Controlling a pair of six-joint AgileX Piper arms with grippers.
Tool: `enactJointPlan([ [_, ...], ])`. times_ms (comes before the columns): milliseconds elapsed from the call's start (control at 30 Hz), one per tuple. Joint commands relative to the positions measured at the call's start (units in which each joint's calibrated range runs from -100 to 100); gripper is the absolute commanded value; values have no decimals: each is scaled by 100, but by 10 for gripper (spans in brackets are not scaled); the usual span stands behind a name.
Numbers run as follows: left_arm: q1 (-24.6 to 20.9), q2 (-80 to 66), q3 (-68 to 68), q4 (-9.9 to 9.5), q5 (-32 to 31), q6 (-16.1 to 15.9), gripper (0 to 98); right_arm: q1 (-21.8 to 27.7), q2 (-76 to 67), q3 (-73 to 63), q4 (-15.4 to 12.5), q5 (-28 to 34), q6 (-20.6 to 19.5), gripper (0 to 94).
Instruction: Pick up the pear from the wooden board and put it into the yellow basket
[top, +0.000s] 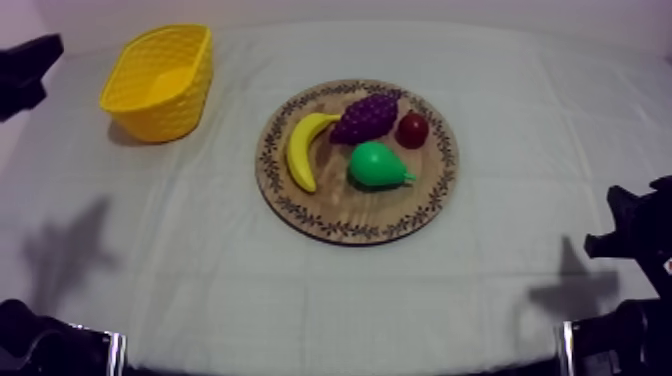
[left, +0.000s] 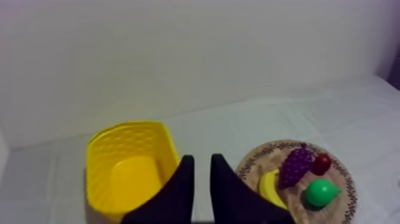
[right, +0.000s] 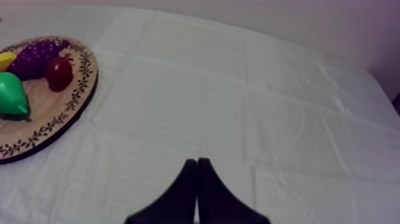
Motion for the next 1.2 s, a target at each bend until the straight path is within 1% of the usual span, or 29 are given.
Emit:
enactJointPlan([
  [0,349,846,-752,92,100,-216,112,0,1,3,-1,1,-1,3],
  [100,702,1346,-1290,154,350,-416,103,0,1,3,-1,1,-1,3],
  [300,1263,2280,-1976,367,745,-946,95,0,1,3,-1,1,-1,3],
  [367,1452,2560,-2043,376,805,-1046,94,0,1,3,-1,1,-1,3],
  [467,1690,2978,-2084,315,904,-1094,94,0,1,3,-1,1,-1,3],
  [533,1826,3254,-2087,268,945,-1107,95,0,1,3,-1,1,-1,3],
  [633,2045,3662,-2068,127,950,-1018,101,0,1,3,-1,1,-1,3],
  [833,2426,4211,-2115,12,887,-878,119,0,1,3,-1,1,-1,3],
  [1033,2535,4424,-2064,-54,748,-731,132,0,1,3,-1,1,-1,3],
  [1100,2534,4473,-1958,-81,613,-664,161,0,1,3,-1,1,-1,3],
  [1133,2530,4494,-1906,-90,542,-639,206,0,1,3,-1,1,-1,3],
  [1167,2521,4517,-1859,-96,475,-615,274,0,1,3,-1,1,-1,3],
])
